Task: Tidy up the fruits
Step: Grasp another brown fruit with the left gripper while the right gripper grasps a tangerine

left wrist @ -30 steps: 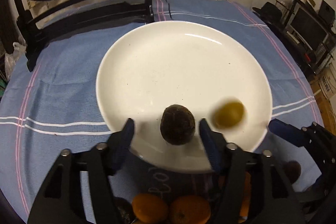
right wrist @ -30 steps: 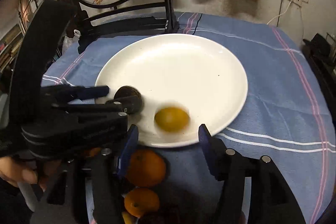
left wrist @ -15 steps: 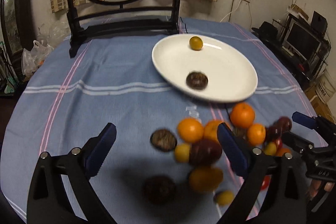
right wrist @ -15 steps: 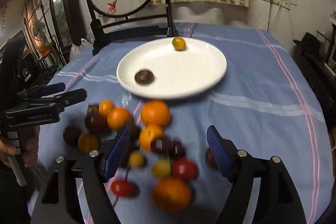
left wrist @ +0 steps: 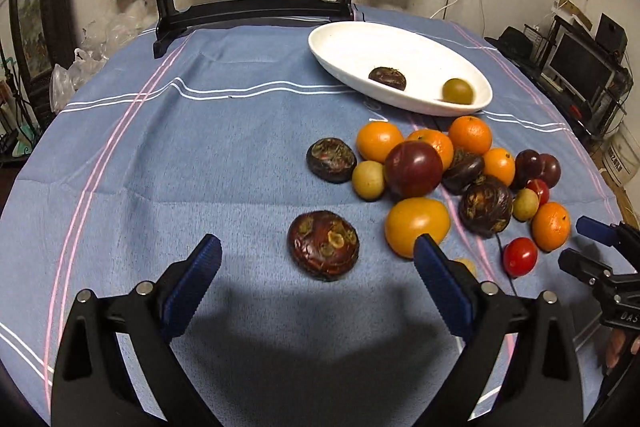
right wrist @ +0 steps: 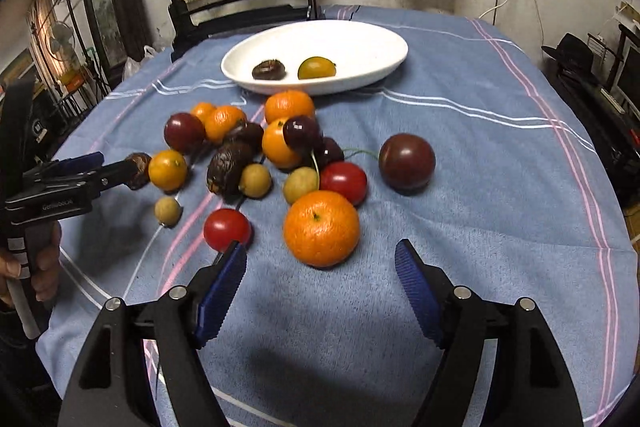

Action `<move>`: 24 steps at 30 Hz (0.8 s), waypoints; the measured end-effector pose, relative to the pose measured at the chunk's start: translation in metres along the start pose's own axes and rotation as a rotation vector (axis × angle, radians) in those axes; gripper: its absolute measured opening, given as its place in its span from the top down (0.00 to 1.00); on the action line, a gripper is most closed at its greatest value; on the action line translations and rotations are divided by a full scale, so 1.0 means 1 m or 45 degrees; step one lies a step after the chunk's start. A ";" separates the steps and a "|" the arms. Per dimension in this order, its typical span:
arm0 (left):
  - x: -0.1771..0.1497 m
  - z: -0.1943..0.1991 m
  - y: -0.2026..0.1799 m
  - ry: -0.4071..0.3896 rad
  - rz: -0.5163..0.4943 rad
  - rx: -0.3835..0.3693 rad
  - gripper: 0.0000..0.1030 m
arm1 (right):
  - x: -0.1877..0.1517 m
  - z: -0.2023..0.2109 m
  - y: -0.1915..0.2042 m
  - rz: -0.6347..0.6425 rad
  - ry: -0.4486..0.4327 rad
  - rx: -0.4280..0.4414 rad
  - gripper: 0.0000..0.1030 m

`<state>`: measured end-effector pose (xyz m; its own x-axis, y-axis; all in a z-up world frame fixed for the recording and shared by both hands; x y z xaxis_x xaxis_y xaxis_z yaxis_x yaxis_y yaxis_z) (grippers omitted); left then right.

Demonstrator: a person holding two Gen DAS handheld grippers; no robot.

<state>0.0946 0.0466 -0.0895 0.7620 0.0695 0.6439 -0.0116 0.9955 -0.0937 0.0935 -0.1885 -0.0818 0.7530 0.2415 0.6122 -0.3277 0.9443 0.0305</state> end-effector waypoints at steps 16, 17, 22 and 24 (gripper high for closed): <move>-0.004 -0.016 0.001 0.099 0.000 0.045 0.08 | 0.005 -0.024 -0.004 -0.099 0.060 0.110 0.58; -0.002 -0.017 0.000 0.089 0.006 0.041 0.10 | 0.005 -0.022 -0.004 -0.096 0.055 0.107 0.58; -0.001 -0.023 -0.002 0.133 0.022 0.027 0.61 | 0.001 -0.013 0.001 -0.081 0.031 0.159 0.58; -0.003 -0.020 -0.008 0.125 -0.005 0.023 0.61 | 0.001 -0.007 0.000 -0.087 0.015 0.176 0.58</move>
<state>0.1057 0.0370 -0.1061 0.8220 0.0599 0.5664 -0.0196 0.9968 -0.0770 0.0981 -0.1870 -0.0868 0.7826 0.1810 0.5956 -0.3504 0.9189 0.1812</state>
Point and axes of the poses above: each gripper's, at about its wrist camera, not at the fingertips, and z roughly against the way its jaws point, y to its left, x to its top, the point moved 9 cm from there along -z, roughly the way its jaws point, and after that the axes turned 3 degrees about -x, right-handed, at the moved point
